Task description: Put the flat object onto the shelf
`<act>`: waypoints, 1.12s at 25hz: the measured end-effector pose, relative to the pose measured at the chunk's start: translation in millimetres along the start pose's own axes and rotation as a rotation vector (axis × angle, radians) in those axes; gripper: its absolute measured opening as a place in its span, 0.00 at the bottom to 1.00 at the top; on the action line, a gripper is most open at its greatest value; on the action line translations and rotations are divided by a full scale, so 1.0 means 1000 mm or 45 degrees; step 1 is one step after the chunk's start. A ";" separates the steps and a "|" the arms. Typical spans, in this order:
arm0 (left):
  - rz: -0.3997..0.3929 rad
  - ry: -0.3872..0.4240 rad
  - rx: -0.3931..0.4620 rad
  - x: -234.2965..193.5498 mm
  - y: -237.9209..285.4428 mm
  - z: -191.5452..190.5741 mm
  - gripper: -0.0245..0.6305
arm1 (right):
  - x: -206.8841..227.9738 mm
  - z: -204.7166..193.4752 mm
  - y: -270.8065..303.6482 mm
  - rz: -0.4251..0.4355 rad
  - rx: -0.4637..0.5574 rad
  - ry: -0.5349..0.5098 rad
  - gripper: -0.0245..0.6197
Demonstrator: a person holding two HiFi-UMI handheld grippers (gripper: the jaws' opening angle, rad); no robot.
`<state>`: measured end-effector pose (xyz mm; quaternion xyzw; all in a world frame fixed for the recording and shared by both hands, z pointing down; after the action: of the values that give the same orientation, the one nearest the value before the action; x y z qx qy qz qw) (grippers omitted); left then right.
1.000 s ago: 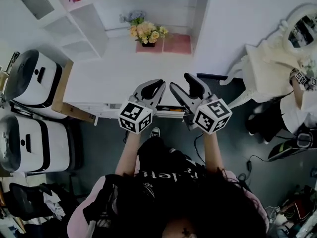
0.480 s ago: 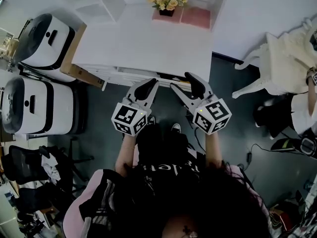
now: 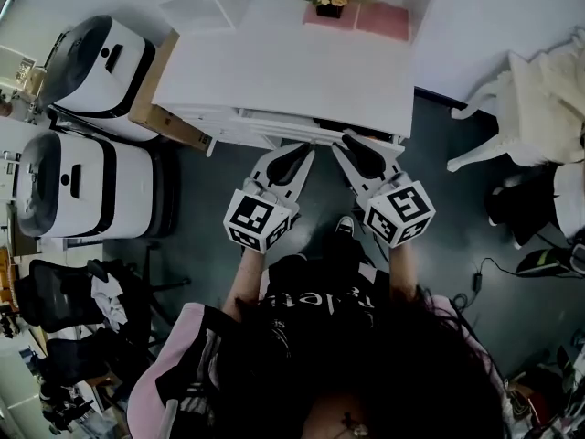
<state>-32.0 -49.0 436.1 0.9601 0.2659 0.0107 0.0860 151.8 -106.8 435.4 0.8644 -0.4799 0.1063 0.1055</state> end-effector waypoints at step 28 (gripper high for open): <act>-0.237 0.003 0.046 0.023 -0.236 -0.054 0.07 | -0.265 -0.091 -0.041 -0.156 -0.036 -0.125 0.14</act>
<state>-135.9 170.3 448.5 0.9326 0.3543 -0.0011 0.0689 42.2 154.0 443.2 0.8948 -0.4322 0.0502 0.1004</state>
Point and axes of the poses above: the fingertips, and each gripper's own axes: y forward along the fingers, x to its right, z out of its top, the point moved 10 cm from there along -y, backward along the fingers
